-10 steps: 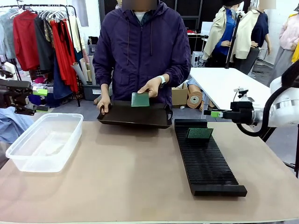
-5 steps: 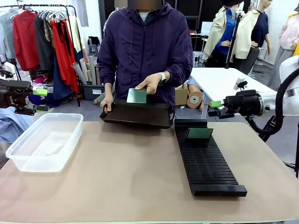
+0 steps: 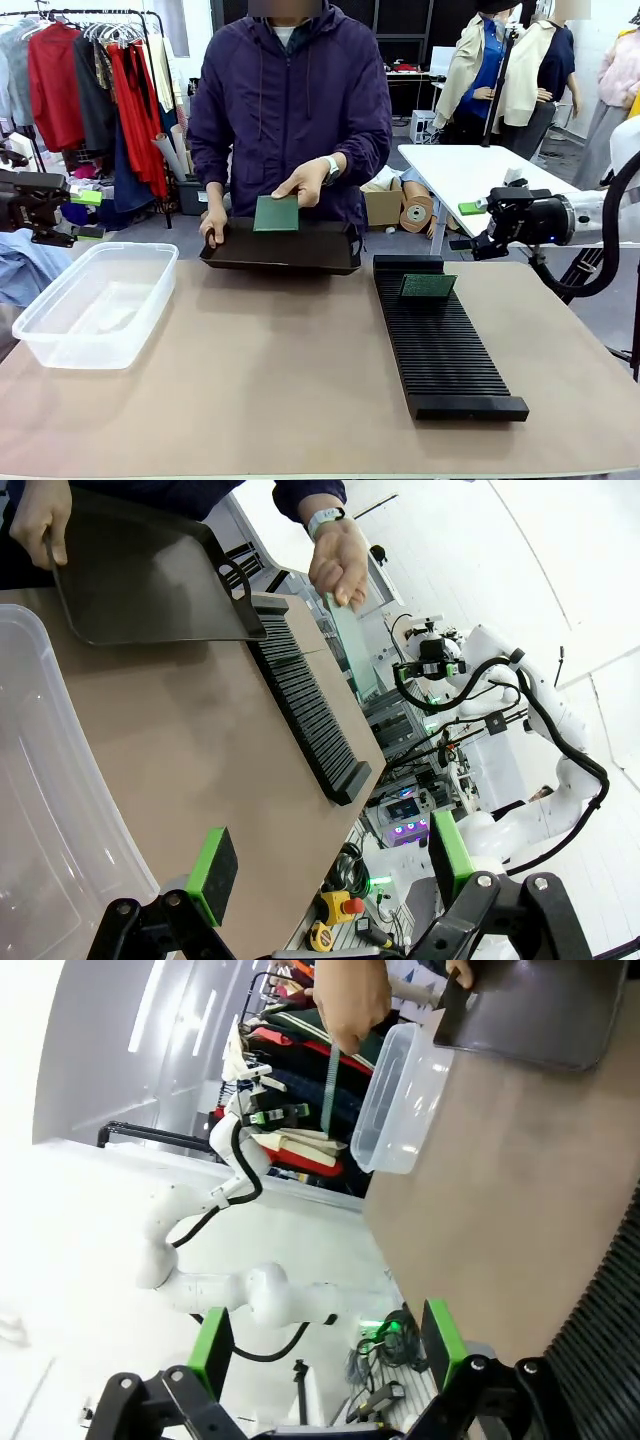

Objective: Sort PCBs into racks and boxes based on the side picked up.
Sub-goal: Pick up the Blank PCB handed by the Human.

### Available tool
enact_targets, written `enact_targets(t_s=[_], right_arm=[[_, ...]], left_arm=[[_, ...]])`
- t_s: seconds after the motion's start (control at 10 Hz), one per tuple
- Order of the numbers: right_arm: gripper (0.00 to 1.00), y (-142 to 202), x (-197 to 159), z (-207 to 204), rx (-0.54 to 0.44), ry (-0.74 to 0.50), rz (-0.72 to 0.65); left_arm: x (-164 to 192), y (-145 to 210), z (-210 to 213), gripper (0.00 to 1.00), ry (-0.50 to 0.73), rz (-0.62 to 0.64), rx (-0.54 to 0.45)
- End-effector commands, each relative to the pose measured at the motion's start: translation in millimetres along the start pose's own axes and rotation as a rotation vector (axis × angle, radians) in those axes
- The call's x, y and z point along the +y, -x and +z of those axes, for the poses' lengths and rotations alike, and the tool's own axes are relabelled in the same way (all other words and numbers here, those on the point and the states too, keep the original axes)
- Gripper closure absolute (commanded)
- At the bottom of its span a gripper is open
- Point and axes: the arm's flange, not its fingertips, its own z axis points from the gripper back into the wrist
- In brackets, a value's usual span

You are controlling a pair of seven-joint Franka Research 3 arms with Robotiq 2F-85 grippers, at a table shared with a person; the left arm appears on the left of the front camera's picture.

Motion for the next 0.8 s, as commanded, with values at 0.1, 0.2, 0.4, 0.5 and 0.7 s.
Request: enact_targets(t_s=[0.1,0.2,0.4,0.5,0.7], right_arm=[[0.00,1.5,8.0,8.3,-0.024,-0.027,-0.057],[0.00,1.0,1.0,3.8,-0.003,-0.006,-0.011],[0.00,1.0,1.0,3.8,-0.003,-0.006,-0.011],[0.00,1.0,1.0,3.8,-0.003,-0.006,-0.011],[0.00,1.0,1.0,3.8,-0.003,-0.006,-0.011]], left_arm=[[-1.9,0.4,1.2,0.00,0.001,0.006,-0.001],[-1.9,0.4,1.2,0.00,0.001,0.006,-0.001],[-1.9,0.4,1.2,0.00,0.001,0.006,-0.001],[-1.9,0.4,1.2,0.00,0.001,0.006,-0.001],[-1.9,0.4,1.2,0.00,0.001,0.006,-0.001]])
